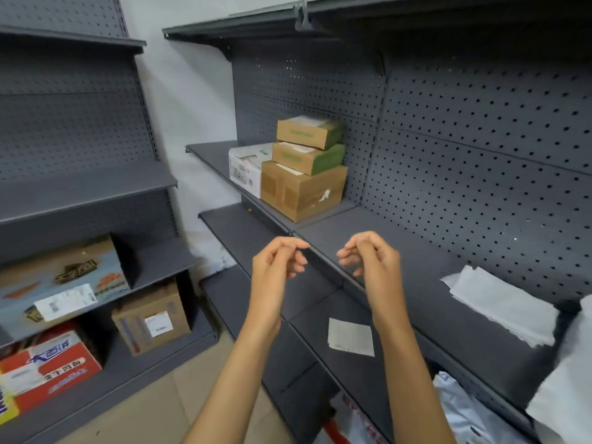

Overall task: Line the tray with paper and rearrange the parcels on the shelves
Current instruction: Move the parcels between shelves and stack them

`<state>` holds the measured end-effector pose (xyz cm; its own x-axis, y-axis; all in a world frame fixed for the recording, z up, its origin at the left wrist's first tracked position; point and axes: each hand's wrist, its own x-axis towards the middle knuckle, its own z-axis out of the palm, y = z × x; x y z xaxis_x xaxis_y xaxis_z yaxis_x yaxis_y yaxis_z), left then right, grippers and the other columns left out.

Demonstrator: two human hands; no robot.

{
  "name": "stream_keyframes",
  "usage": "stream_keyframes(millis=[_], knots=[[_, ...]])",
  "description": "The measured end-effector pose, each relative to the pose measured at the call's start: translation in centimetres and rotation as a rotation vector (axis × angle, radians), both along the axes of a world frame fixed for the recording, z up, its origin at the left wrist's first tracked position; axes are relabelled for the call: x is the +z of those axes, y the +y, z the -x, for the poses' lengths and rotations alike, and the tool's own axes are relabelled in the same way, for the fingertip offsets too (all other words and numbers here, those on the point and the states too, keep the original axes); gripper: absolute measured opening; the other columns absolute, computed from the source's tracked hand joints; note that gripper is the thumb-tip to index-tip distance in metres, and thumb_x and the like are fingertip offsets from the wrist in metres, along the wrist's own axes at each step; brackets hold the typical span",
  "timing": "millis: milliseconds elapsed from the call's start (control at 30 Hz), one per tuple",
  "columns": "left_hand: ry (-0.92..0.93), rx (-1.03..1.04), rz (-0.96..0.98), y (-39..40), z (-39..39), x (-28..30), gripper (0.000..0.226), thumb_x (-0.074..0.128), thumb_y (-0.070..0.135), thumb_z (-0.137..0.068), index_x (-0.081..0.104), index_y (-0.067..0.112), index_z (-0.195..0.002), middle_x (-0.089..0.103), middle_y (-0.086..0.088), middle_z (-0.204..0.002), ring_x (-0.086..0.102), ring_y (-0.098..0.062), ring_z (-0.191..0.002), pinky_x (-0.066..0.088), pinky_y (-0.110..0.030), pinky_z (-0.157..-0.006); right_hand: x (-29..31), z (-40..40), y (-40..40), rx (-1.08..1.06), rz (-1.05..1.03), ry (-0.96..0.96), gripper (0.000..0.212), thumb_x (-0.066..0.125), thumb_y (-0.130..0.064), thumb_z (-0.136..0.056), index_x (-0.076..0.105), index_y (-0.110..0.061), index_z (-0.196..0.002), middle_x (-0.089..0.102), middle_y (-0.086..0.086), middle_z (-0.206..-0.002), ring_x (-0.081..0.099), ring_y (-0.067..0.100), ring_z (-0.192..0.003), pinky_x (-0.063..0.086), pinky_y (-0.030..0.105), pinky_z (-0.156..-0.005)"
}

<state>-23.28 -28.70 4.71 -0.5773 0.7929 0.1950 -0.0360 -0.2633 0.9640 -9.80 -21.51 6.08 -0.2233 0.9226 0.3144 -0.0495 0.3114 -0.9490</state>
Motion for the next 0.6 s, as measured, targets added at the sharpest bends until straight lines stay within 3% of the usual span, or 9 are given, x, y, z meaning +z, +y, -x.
stream_keyframes(millis=[233,433,533,600], knots=[[0.043,0.104,-0.082,8.9,8.4,1.4,0.029,0.048,0.012,-0.104,0.073,0.02,-0.093,0.071,0.002,-0.095,0.067,-0.013,-0.099,0.049,-0.009,-0.081,1.3,6.2,9.5,-0.015,0.003,-0.023,0.021,0.048,-0.018,-0.106,0.048,-0.021,-0.085,0.075,-0.008,-0.077,0.066,0.004,-0.068,0.045,0.02,-0.062],[-0.011,0.1,-0.126,16.3,13.5,1.5,0.021,0.053,0.008,-0.101,0.07,0.021,-0.1,0.07,-0.003,-0.109,0.065,-0.016,-0.111,0.05,-0.022,-0.092,0.4,10.4,15.0,-0.078,0.013,-0.088,0.027,0.05,-0.016,-0.104,0.034,-0.02,-0.082,0.076,-0.008,-0.086,0.07,0.004,-0.079,0.049,0.025,-0.068],[-0.013,0.052,-0.139,19.8,15.9,1.6,0.021,0.053,0.006,-0.101,0.067,0.018,-0.111,0.064,0.001,-0.108,0.062,-0.002,-0.102,0.048,-0.022,-0.094,0.6,12.8,17.6,-0.138,0.012,-0.078,0.029,0.056,-0.017,-0.102,0.037,-0.02,-0.081,0.074,-0.011,-0.097,0.068,0.002,-0.089,0.051,0.025,-0.074],[-0.003,0.012,-0.149,22.0,17.9,2.0,0.024,0.053,0.005,-0.101,0.063,0.016,-0.12,0.062,0.005,-0.111,0.06,0.011,-0.095,0.046,-0.013,-0.09,0.7,14.8,19.3,-0.171,0.003,-0.061,0.024,0.059,-0.017,-0.101,0.043,-0.021,-0.084,0.07,-0.014,-0.108,0.066,-0.004,-0.093,0.053,0.03,-0.085]])
